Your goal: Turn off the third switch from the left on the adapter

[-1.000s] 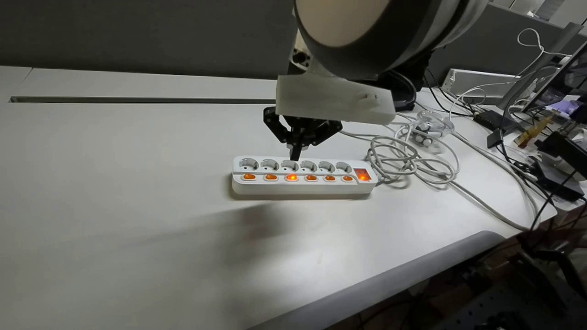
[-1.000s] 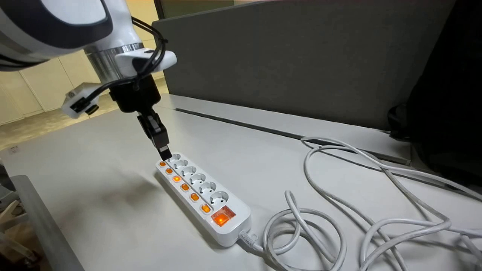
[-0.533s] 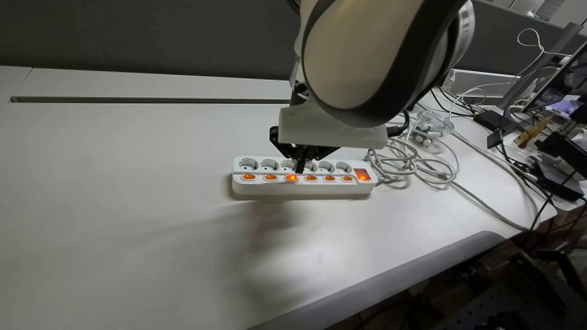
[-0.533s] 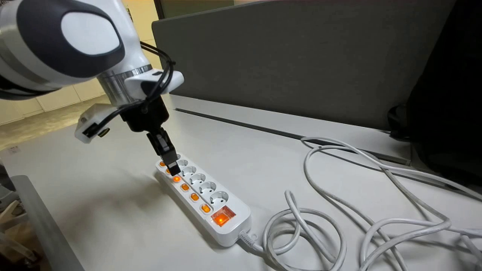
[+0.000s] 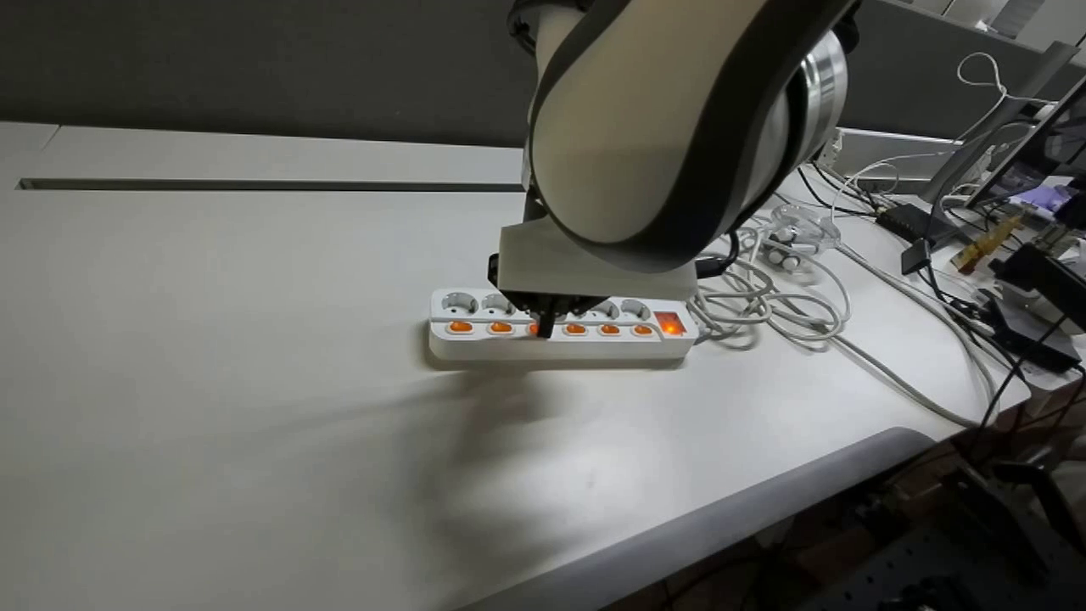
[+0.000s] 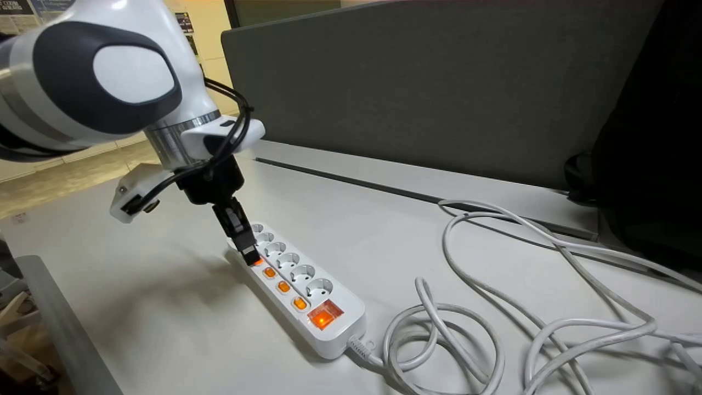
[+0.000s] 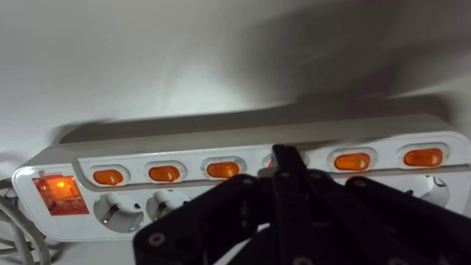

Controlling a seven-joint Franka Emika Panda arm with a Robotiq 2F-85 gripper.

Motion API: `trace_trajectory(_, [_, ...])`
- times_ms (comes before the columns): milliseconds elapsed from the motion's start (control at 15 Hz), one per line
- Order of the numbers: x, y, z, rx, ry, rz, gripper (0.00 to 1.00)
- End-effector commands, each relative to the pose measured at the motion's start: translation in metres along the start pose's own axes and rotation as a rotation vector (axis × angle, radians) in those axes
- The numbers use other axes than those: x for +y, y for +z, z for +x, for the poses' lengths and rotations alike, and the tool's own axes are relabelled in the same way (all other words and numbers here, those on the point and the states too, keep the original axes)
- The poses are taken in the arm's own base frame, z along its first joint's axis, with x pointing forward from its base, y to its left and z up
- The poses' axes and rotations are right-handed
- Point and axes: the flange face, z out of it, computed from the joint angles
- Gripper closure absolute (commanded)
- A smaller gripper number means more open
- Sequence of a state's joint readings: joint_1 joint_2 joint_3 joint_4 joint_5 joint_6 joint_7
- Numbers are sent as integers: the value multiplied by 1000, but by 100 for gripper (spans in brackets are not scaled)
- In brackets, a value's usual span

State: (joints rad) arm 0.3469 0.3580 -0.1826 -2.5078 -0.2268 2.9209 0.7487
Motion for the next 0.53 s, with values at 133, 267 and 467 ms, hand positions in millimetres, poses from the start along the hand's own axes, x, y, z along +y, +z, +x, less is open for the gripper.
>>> trace_trajectory(133, [-2,8,4,-34,69,25,100])
trace_trajectory(267, [-2,11,4,-71,100,56,100])
trace_trajectory(467, [2,17,10,-131,155,107,100])
